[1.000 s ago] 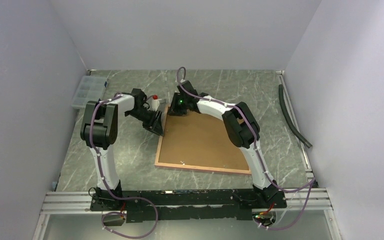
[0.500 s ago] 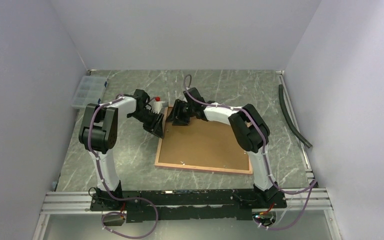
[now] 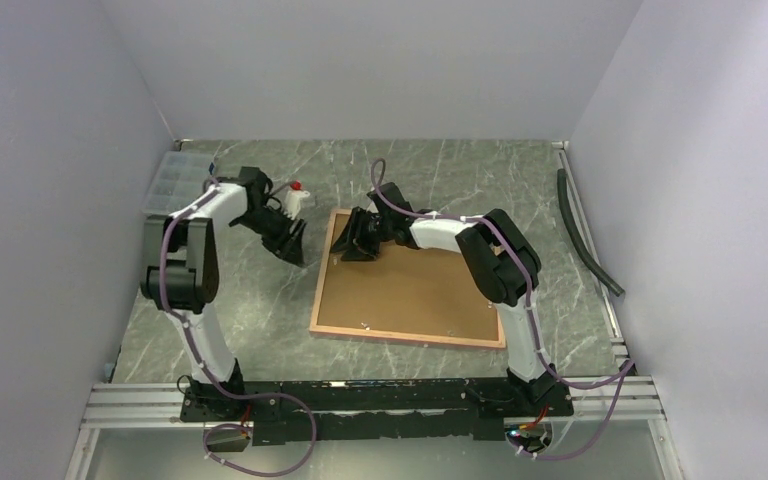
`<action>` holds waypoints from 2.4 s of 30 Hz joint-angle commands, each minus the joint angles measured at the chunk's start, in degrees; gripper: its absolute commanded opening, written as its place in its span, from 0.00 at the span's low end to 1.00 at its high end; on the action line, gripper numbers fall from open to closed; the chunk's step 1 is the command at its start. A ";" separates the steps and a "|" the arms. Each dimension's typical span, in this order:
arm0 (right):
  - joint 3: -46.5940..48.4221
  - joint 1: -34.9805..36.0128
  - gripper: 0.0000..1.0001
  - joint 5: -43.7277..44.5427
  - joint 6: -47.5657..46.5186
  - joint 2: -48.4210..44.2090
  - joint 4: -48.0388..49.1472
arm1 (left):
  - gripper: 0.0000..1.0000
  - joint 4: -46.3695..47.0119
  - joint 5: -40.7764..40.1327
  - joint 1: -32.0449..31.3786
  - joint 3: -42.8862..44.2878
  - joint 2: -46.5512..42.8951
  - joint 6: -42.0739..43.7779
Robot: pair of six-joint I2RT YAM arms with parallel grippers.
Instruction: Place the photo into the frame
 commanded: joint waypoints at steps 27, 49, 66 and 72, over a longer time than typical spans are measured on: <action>-3.46 0.91 0.43 1.08 1.15 -1.32 -5.45 | 0.66 31.32 -3.88 -11.63 -39.00 -28.06 93.94; -3.42 2.48 0.41 2.53 3.29 -1.18 -5.39 | 0.45 24.55 -5.35 -12.61 -39.31 -23.37 115.11; 1.71 3.01 0.38 6.48 -0.22 1.17 -9.05 | 0.36 28.60 -5.79 -14.01 -41.15 -22.47 115.49; -0.80 2.41 0.38 4.79 -2.47 -2.36 -7.81 | 0.30 28.72 -6.87 -14.07 -41.62 -22.55 115.98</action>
